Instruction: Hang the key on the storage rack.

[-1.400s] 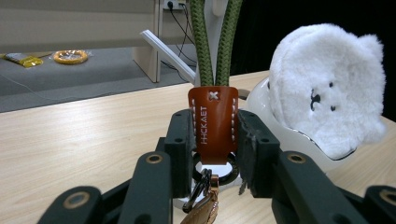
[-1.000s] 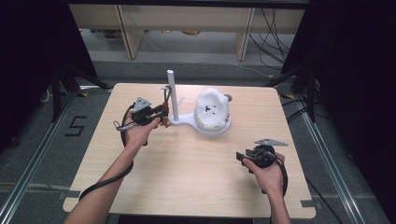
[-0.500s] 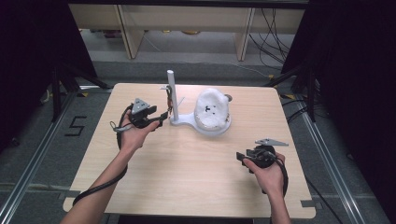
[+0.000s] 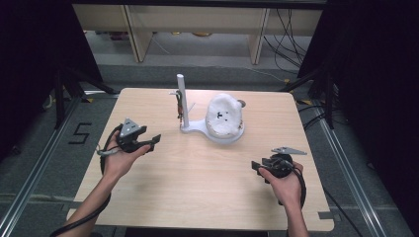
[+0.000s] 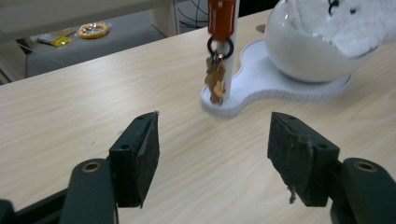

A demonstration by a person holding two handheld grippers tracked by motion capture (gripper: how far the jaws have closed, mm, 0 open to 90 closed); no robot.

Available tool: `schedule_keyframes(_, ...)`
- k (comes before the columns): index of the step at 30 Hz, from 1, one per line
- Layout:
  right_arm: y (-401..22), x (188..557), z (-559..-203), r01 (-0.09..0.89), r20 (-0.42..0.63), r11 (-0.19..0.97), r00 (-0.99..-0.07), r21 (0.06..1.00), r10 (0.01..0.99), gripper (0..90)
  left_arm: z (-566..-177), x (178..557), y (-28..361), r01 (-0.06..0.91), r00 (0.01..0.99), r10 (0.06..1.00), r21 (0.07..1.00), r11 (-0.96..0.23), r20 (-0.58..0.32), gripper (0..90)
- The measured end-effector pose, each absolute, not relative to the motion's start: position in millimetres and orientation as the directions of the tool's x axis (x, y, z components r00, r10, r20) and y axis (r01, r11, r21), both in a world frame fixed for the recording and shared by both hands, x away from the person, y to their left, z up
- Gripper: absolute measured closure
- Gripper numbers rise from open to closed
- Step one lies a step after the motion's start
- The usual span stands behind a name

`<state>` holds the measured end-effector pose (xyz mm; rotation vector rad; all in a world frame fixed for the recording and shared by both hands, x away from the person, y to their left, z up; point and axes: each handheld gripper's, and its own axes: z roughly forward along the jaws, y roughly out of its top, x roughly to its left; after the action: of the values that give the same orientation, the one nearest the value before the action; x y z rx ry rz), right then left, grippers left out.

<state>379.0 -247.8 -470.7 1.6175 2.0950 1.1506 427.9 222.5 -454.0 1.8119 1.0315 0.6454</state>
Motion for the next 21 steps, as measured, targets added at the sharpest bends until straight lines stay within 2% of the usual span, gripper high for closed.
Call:
schedule_keyframes(8,-247.5,378.8,-471.3,0.713,0.259,0.073,-0.345,0.697,0.902,49.9,-477.9,389.7,251.8,0.400,0.455,0.890,0.900,-0.170,-0.034,33.7)
schedule_keyframes(10,-249.8,381.3,-474.0,0.692,0.238,0.103,-0.378,0.714,0.895,49.9,-484.9,381.7,254.4,0.405,0.449,0.893,0.900,-0.165,-0.039,33.6)
schedule_keyframes(21,-251.0,381.4,-476.4,0.706,0.224,0.104,-0.357,0.701,0.907,49.9,-508.1,354.2,263.9,0.384,0.431,0.901,0.913,-0.140,-0.043,33.8)
